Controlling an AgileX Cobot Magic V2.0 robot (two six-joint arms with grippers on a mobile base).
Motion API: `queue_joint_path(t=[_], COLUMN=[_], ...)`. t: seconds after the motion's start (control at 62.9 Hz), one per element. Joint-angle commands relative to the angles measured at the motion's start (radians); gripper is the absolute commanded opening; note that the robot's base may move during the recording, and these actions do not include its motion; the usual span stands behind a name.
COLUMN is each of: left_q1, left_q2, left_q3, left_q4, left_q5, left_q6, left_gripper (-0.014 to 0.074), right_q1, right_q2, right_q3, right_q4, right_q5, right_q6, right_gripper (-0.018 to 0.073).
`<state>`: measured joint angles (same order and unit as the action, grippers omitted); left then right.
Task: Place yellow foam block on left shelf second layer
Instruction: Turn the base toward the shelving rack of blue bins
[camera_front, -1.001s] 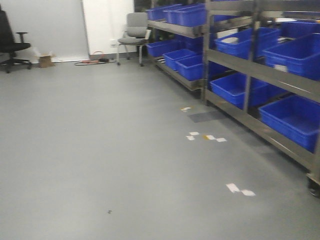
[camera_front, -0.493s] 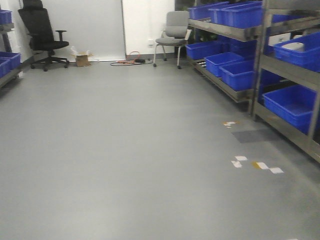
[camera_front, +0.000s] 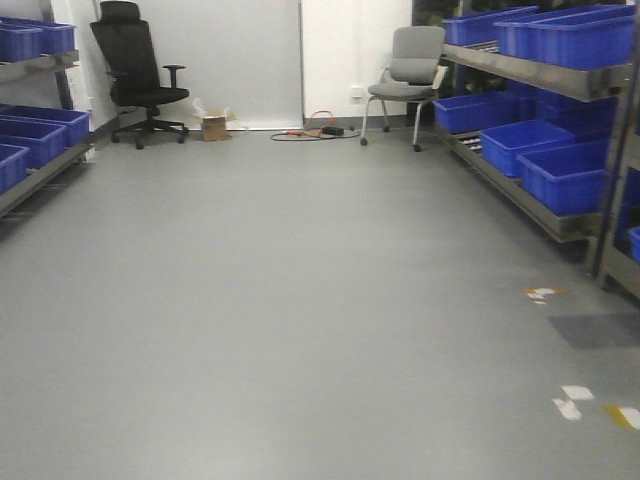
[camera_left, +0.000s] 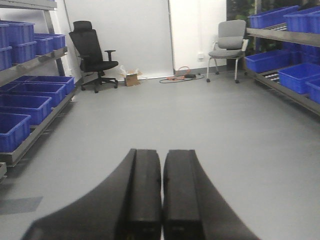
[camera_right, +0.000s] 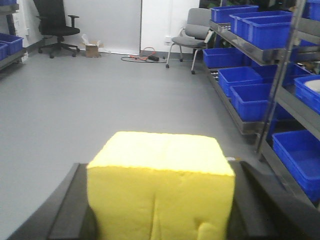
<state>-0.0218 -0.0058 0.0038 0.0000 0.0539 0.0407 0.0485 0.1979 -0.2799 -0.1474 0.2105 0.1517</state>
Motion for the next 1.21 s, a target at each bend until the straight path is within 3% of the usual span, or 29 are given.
queue_joint_path(t=[0.0,1.192], left_q1=[0.002,0.002], left_q2=[-0.020,-0.018], left_q3=[0.028,0.028], left_q4=[-0.006,-0.006], left_q5=[-0.083,-0.083], left_q6=[-0.004,-0.004], left_gripper=[0.0124,0.0124], right_q1=[-0.008,-0.008], right_q2=[0.009,0.009], right_q3=[-0.030,-0.030], right_q4=[-0.006,-0.006], right_q5=[-0.094,-0.094], right_q6=[-0.008,-0.008], right_gripper=[0.0428,0.0428])
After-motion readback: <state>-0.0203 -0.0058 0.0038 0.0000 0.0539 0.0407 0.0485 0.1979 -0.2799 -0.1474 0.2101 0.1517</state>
